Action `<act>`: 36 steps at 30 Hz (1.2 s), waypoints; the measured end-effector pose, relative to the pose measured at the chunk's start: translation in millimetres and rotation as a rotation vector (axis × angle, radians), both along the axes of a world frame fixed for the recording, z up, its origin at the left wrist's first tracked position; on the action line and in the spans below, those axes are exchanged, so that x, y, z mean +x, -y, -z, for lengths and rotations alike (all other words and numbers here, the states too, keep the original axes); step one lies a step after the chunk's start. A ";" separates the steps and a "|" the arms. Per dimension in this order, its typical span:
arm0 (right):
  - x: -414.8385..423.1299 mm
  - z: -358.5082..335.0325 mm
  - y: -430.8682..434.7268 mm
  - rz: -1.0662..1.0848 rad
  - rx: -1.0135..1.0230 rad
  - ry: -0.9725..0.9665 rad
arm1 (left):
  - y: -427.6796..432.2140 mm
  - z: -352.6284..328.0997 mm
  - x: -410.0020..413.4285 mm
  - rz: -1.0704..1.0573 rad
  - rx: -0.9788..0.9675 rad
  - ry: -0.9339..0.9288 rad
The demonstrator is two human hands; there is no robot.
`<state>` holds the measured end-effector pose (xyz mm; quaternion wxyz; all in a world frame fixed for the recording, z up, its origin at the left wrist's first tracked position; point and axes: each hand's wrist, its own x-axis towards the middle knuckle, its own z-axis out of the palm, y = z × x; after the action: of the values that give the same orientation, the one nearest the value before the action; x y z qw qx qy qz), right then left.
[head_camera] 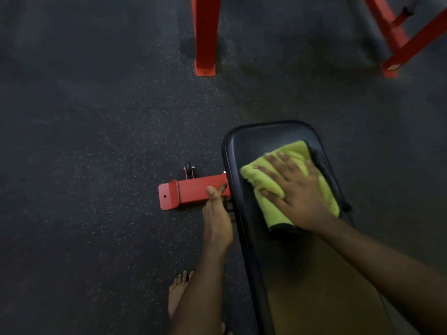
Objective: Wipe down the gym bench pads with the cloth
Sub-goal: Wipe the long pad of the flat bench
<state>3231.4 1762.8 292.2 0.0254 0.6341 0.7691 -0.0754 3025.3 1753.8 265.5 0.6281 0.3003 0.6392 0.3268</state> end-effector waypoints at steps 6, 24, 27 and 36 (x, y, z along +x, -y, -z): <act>22.7 -1.1 -79.8 0.607 0.026 -0.046 | -24.3 -20.4 1.2 0.066 0.055 -0.010; 39.0 -17.2 -193.4 0.499 -0.230 -0.007 | -71.1 -23.0 65.1 0.109 0.165 -0.478; -1.4 -14.2 -204.6 0.395 -0.278 0.060 | -68.5 -22.1 65.1 0.089 0.157 -0.527; 4.2 -19.0 -202.2 0.288 -0.290 -0.075 | -67.8 -12.4 68.7 0.049 0.172 -0.591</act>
<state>3235.6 1965.1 311.2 0.0766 0.7240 0.6520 -0.2118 3093.9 1821.6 277.9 0.3950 0.4498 0.7567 0.2630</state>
